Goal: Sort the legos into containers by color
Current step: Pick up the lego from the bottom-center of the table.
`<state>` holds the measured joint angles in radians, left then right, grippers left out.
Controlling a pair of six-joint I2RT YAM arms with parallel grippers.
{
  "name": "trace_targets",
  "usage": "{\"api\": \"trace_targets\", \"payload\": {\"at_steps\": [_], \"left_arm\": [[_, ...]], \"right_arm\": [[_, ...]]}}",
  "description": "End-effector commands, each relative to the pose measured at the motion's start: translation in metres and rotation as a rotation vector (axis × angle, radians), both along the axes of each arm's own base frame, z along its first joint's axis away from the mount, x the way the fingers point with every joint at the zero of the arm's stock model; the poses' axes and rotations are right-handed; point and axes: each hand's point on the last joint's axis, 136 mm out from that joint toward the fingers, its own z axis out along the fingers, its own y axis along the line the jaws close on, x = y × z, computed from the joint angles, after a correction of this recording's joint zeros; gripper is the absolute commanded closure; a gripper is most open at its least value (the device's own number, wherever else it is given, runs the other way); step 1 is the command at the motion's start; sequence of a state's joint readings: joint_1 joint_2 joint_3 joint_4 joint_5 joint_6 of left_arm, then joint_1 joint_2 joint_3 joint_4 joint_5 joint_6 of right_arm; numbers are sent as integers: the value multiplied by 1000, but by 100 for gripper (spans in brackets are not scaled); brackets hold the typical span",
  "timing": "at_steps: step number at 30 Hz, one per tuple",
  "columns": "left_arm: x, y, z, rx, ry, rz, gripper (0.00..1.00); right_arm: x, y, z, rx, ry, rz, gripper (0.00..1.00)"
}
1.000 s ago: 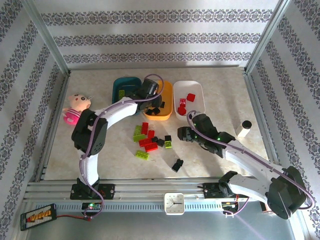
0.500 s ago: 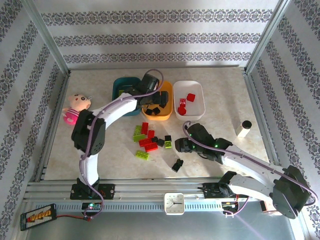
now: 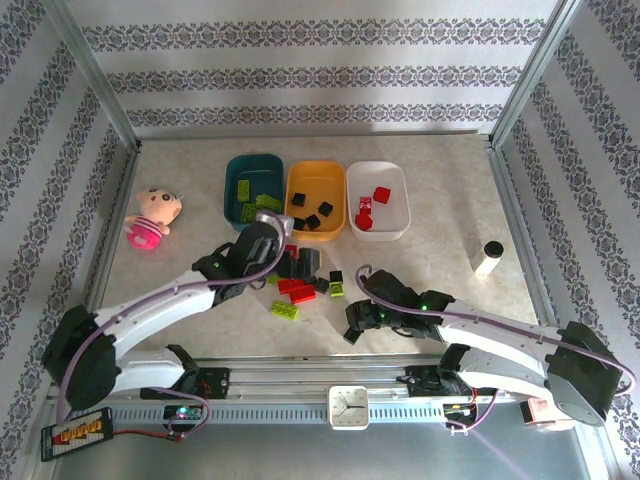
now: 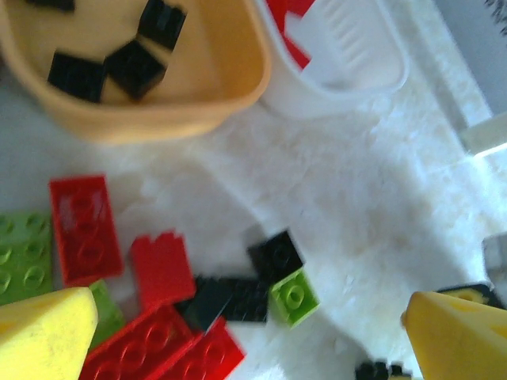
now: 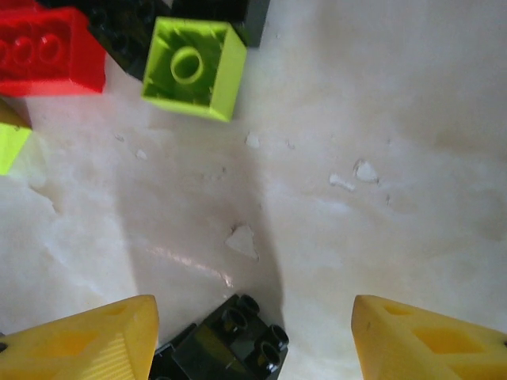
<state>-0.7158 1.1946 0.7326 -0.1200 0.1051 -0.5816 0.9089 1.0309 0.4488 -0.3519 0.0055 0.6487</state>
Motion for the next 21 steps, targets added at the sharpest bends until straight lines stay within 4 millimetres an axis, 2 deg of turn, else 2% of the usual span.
{"api": "trace_targets", "payload": {"at_steps": [1, 6, 9, 15, 21], "left_arm": [[-12, 12, 0, -43, -4, 55, 0], [-31, 35, -16, -48, 16, 100, 0], [-36, 40, -18, -55, 20, 111, 0], [-39, 46, -18, -52, 16, 122, 0], [-40, 48, -22, -44, 20, 125, 0]], "right_arm": [[-12, -4, -13, -34, 49, 10, 35], [-16, 4, -18, -50, 66, 37, 36], [-14, 4, -20, -69, 63, 30, 40], [-3, -16, -18, -139, 8, -58, 52], [-3, -8, -20, -122, 25, -40, 44]]}}
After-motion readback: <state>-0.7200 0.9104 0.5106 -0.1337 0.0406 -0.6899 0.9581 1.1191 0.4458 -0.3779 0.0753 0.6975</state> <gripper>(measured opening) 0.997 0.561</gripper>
